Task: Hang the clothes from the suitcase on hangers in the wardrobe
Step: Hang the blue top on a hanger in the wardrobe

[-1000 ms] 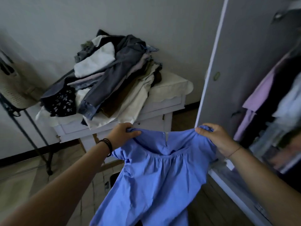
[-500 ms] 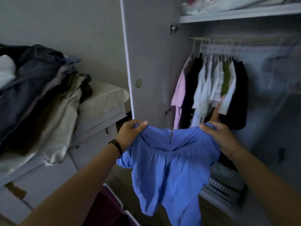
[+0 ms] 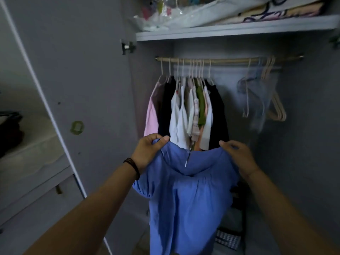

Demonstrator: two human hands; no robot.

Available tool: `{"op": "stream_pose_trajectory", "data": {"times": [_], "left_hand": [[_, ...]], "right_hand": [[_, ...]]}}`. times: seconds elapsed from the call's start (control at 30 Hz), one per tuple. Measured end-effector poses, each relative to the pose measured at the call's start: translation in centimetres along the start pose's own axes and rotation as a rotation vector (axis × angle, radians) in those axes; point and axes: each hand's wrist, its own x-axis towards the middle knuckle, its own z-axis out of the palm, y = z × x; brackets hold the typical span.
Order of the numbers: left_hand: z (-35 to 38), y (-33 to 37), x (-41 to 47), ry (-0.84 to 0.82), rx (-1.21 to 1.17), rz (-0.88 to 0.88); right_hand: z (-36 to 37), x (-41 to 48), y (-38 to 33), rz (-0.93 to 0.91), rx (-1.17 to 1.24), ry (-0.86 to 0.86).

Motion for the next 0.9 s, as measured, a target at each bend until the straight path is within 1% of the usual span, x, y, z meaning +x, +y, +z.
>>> {"op": "stream_pose_trajectory", "data": {"times": [0.17, 0.23, 0.4, 0.47, 0.57, 0.63, 0.73, 0.83, 0.9], "left_hand": [[3.2, 0.9, 7.6, -0.136, -0.004, 0.106], [4.2, 1.1, 10.5, -0.195, -0.014, 0.12], [6.3, 0.8, 16.8, -0.343, -0.06, 0.141], [7.0, 0.9, 18.9, -0.406, -0.07, 0.145], [7.8, 1.1, 21.6, -0.466, -0.053, 0.16], [8.5, 1.2, 22.9, -0.493, -0.047, 0.167], [9.5, 1.4, 24.6, -0.533, 0.0, 0.227], [10.5, 1.5, 26.2, -0.555, 0.005, 0.279], [11.1, 1.6, 27.0, -0.553, -0.01, 0.3]], "right_hand": [[-1.9, 6.4, -0.2, -0.047, -0.017, 0.118], [-2.5, 8.5, -0.7, -0.058, -0.038, 0.156], [-3.0, 12.2, -0.9, -0.045, -0.074, 0.039], [-3.4, 13.8, -0.9, -0.098, -0.07, 0.122], [-4.7, 16.4, -2.2, -0.211, -0.093, 0.368], [-5.5, 18.5, -3.2, -0.235, -0.13, 0.444], [-6.2, 22.0, -4.2, -0.177, -0.218, 0.427], [-6.8, 26.3, -3.7, -0.098, -0.322, 0.388], [-7.0, 28.8, -3.3, -0.04, -0.289, 0.338]]}}
